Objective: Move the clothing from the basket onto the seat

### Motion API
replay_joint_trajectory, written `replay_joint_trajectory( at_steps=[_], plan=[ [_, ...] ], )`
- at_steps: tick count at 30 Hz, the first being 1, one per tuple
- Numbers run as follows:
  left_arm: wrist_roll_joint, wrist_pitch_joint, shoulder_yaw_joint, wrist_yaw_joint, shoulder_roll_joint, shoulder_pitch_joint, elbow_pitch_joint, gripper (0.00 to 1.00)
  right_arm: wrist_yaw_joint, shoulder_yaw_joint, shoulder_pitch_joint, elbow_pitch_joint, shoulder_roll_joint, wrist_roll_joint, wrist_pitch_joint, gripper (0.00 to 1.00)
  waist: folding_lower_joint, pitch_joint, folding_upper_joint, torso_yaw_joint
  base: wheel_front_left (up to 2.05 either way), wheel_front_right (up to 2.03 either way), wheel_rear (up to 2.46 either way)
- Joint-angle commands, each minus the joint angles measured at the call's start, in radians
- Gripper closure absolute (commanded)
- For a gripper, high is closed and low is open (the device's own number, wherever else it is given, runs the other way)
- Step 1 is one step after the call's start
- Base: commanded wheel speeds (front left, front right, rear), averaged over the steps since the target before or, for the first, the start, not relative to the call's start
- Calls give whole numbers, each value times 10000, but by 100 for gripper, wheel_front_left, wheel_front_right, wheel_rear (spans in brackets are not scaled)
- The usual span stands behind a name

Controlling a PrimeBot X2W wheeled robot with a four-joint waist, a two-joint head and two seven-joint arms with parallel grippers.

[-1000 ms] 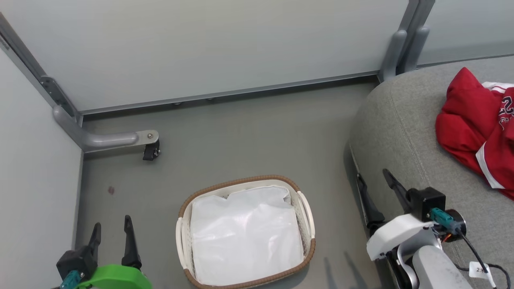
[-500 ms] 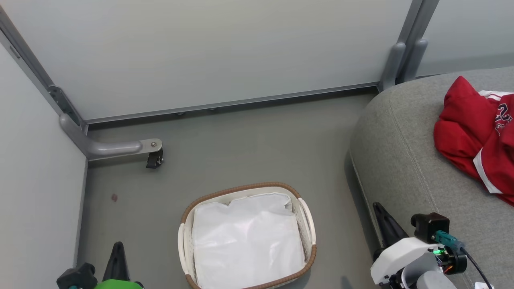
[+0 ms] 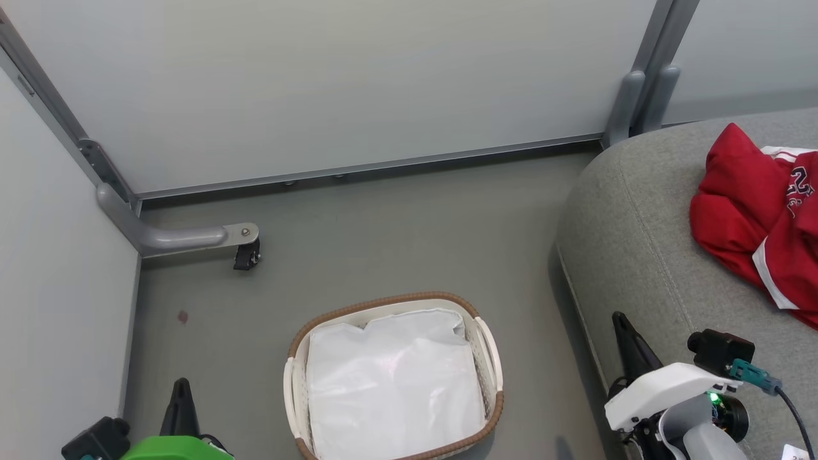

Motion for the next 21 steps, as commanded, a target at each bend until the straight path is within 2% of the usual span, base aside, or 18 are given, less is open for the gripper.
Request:
replay_joint_trajectory(
  at_steps=[1, 21],
  plan=[
    [-401, 74, 62, -60, 55, -282, -231, 100, 0, -97, -7, -235, -31, 422, 92, 100, 0, -6, 0, 2, 0, 0, 0],
    [-3332, 894, 187, -118, 79, -524, -780, 100, -2, -596, 111, -791, -52, 3496, 910, 100, 0, -101, 0, 18, 0, 0, 0]
  ],
)
